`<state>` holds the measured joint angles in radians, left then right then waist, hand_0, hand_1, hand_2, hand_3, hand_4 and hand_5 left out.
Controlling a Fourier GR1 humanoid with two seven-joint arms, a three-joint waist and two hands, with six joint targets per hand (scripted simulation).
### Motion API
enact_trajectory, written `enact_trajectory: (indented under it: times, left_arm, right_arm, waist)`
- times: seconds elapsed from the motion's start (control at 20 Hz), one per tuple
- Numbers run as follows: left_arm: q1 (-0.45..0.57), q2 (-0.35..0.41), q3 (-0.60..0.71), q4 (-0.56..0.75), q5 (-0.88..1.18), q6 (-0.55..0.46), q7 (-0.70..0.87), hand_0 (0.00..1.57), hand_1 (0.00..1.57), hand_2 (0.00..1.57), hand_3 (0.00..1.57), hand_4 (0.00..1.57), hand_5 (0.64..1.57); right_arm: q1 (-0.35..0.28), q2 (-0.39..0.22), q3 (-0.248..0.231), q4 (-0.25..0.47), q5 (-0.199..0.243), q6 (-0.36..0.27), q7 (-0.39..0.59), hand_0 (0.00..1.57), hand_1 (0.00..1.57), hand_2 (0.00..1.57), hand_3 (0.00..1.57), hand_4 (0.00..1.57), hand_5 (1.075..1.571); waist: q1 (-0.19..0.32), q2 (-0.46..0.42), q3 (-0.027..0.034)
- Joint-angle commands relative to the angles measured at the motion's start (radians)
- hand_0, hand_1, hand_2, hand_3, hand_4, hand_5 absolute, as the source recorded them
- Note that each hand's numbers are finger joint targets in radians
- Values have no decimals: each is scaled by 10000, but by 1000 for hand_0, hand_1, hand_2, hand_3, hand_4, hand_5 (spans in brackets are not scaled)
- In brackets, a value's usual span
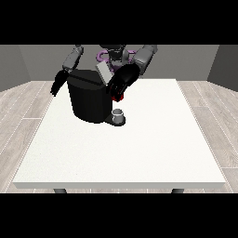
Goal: Insert the coffee pod into the coffee machine and close the lid
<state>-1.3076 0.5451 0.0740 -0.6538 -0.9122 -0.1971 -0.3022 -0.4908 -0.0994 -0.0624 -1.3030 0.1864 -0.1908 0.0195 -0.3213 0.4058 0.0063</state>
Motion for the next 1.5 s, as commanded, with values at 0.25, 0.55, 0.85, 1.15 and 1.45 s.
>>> enact_trajectory:
  times: [0.25, 0.55, 0.85, 1.15, 1.45]
  left_arm:
    - [445, -294, -23, 232, -231, 255, 289, 0, 0, 332, 226, 0, 1571]
    - [1004, -1136, -64, -221, 202, -620, 646, 0, 0, 0, 52, 0, 1571]
    - [2484, -2568, 760, -550, 1692, -788, 371, 0, 0, 130, 0, 0, 1571]
    - [4633, -4836, 2991, -308, 4667, -573, -155, 0, 0, 0, 0, 408, 1571]
    - [6846, -5414, 2824, -277, 5187, -704, -113, 0, 0, 0, 0, 421, 1571]
  right_arm:
    - [9, -261, -306, 455, -23, -13, 61, 0, 0, 0, 0, 0, 1571]
    - [519, -381, -1092, 1777, -496, -101, -622, 0, 0, 0, 0, 144, 1571]
    - [1878, -373, -1256, 2237, -623, -19, -554, 0, 0, 0, 0, 0, 1571]
    - [3024, -233, -1303, 2365, -628, -78, -761, 0, 0, 0, 0, 0, 1571]
    - [3896, -165, -951, 2141, -357, -37, -610, 0, 0, 0, 0, 0, 1571]
  waist:
    - [339, -268, -60]
    - [1635, -1569, -57]
    - [2536, -3448, -66]
    - [3638, -4756, -104]
    - [3958, -6562, -67]
